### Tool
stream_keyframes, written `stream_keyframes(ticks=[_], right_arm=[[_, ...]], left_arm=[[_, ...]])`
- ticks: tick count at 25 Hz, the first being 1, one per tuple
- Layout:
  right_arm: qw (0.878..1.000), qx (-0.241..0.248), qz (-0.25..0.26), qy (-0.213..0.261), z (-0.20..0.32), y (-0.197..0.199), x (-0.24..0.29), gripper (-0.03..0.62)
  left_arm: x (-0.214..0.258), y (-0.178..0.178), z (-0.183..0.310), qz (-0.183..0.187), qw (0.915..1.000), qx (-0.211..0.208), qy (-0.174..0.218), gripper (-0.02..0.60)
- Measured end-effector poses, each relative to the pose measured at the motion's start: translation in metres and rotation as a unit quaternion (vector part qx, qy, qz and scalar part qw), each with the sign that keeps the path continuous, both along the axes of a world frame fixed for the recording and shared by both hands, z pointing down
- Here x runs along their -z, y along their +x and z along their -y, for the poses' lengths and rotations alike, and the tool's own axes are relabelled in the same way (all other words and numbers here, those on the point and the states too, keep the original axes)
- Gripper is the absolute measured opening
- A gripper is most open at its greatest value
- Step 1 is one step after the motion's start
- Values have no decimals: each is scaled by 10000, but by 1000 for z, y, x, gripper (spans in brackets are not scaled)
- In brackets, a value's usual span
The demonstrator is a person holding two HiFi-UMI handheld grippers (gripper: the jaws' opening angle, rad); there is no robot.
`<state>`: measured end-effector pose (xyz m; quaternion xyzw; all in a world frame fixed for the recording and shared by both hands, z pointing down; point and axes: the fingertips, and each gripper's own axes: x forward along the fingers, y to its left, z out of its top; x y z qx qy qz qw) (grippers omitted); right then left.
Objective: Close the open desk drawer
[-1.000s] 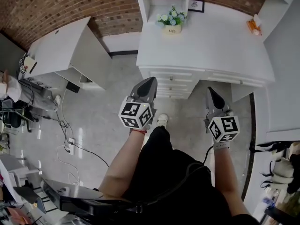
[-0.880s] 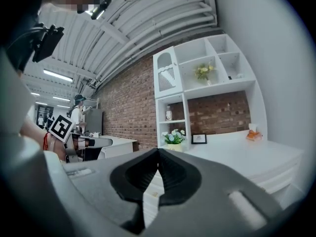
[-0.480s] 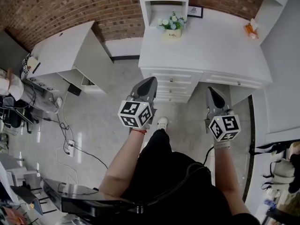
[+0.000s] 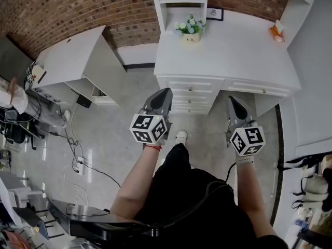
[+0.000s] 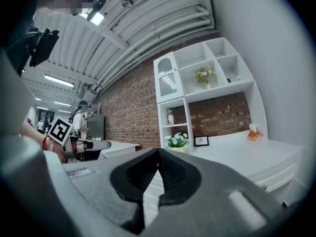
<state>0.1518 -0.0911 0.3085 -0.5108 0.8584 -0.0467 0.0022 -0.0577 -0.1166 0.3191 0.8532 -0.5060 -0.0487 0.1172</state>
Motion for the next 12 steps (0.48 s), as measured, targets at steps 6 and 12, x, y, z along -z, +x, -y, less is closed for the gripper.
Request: stream_keyframes(ticks=[6, 12], right_arm=[[10000, -18, 49, -35, -4, 1, -3, 0], [9999, -14, 98, -33, -10, -3, -6, 0]], left_arm=[[-2, -2, -6, -6, 10000, -5, -35, 3], [-7, -10, -13, -17, 10000, 47, -68, 3]])
